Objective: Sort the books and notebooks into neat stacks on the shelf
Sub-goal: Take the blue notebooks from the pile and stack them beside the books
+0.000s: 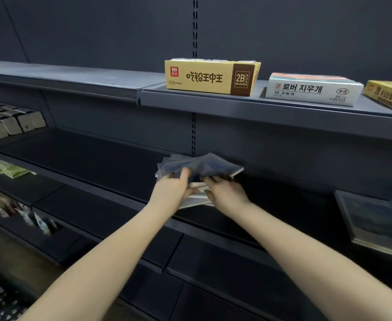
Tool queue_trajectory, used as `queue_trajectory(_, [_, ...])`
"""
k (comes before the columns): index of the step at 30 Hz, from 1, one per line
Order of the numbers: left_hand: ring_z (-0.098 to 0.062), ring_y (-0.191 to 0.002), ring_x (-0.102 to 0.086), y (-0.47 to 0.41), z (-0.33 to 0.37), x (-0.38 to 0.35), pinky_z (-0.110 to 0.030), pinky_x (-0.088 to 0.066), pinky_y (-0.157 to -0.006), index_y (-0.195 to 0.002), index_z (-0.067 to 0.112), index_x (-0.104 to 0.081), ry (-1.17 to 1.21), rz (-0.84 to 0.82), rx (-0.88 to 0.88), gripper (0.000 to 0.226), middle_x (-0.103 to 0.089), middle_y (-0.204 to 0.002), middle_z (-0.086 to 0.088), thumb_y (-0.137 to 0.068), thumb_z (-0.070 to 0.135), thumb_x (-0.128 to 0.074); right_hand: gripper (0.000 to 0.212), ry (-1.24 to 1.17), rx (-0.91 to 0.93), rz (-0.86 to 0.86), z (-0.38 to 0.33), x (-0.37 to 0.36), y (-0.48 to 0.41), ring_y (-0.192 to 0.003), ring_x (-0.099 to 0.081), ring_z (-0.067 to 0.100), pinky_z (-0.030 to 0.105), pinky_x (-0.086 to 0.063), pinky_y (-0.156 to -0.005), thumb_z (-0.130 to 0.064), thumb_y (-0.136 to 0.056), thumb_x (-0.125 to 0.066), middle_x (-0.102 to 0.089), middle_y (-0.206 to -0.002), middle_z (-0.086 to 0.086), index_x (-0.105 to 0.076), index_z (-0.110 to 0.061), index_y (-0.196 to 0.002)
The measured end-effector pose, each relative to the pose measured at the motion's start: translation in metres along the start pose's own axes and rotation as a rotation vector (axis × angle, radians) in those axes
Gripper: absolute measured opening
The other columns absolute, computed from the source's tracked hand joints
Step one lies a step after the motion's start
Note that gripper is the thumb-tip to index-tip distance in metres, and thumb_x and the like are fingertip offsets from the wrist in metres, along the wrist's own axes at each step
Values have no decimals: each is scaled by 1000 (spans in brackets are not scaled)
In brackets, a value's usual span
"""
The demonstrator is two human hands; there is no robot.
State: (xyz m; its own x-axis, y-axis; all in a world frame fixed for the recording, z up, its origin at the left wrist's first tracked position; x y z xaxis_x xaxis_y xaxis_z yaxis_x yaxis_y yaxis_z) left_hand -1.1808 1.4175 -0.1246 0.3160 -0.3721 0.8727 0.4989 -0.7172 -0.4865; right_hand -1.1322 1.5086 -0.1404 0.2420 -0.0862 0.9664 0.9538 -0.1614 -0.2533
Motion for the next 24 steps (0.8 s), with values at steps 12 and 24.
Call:
queue_trajectory(12, [-32, -63, -68, 1, 22, -33, -31, -48, -38, -96, 8, -74, -119, -102, -114, 69, -71, -81, -13, -30, 9, -93, 37, -181, -6, -52, 29, 0, 25, -118, -46, 29, 32, -45, -83, -9, -86, -52, -54, -124, 10, -46, -11, -122])
queue_trajectory(24, [-37, -94, -68, -13, 88, -41, -42, -58, -58, -115, 0, -64, 153, -83, -213, 71, -65, -114, -20, -47, -21, -69, 65, -37, 55, 146, 54, 6, 69, -109, -57, 48, 52, -46, -93, 20, -60, -68, -59, -118, 31, -63, -4, -120])
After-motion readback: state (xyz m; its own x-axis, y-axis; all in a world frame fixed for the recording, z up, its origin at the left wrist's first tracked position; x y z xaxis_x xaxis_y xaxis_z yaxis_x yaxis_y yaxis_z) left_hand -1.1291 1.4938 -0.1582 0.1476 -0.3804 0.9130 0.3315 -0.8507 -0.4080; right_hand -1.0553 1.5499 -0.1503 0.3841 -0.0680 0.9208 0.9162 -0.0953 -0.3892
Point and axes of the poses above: each hand's wrist, its own y-axis away from the middle knuckle, its own x-axis out of the back of the hand, z = x × y, the point moved 10 cm from there along -y, towards the middle knuckle
